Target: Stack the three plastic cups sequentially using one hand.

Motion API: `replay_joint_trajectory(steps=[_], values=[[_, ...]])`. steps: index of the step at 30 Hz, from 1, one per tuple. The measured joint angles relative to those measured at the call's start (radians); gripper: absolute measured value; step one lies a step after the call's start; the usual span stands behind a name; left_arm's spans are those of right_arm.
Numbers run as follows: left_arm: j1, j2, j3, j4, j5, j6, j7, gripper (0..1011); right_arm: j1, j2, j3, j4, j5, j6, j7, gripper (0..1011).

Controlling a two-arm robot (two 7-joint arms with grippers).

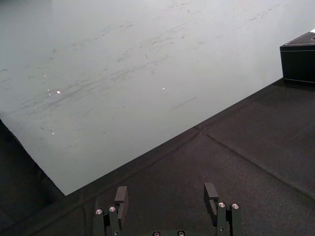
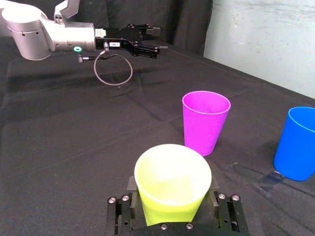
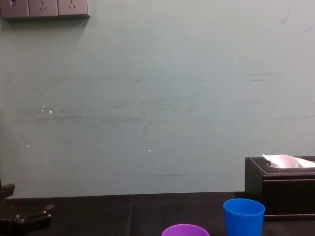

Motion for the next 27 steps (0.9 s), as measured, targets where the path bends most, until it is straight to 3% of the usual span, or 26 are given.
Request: replay_joint_trajectory(steps=[8,27], values=[[0.000,0.000,0.000,0.000,0.000,0.000,0.000,1010,-0.001,0.001,0.001,-0.001,0.001,0.000,0.002,746],[0.000,0.000,0.000,0.000,0.000,0.000,0.000,1010,-0.002,0.001,0.002,-0.001,0.003,-0.001,0.003,739]])
